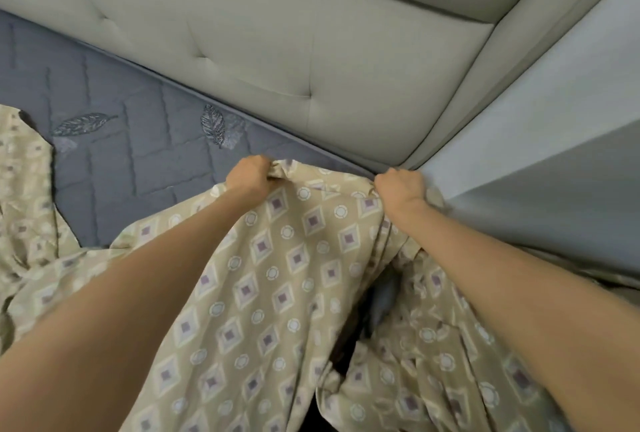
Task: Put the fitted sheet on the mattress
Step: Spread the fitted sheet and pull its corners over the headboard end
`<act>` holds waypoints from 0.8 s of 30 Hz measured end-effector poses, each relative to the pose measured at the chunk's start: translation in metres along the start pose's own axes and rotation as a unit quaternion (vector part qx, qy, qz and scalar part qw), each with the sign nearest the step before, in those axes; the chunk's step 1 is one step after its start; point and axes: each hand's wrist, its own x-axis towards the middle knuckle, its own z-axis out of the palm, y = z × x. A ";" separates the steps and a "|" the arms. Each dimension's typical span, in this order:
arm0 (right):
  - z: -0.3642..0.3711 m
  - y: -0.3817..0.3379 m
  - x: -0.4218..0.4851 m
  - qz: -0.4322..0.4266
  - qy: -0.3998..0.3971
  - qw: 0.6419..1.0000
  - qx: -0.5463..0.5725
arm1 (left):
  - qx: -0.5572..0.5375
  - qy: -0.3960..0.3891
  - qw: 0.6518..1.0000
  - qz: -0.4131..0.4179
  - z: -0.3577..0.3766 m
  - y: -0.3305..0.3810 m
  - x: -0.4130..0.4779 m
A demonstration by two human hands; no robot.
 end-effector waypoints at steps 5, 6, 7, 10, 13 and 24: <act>0.031 0.000 0.039 0.054 -0.025 0.996 0.072 | -0.018 -0.010 1.000 -0.005 0.029 0.003 0.037; 0.036 -0.001 0.044 0.069 -0.033 0.992 0.099 | -0.020 -0.010 1.000 -0.005 0.033 0.005 0.042; 0.041 -0.002 0.052 0.086 -0.053 0.988 0.113 | -0.019 -0.007 1.000 -0.007 0.039 0.007 0.049; 0.049 -0.005 0.077 0.207 -0.081 0.934 0.281 | -0.025 0.006 0.999 -0.021 0.052 0.011 0.066; 0.059 -0.001 0.096 0.328 -0.080 0.807 0.485 | -0.035 0.001 0.999 -0.031 0.061 0.013 0.080; 0.103 -0.022 0.149 0.508 0.209 0.464 0.695 | -0.032 0.031 0.999 0.019 0.100 0.017 0.119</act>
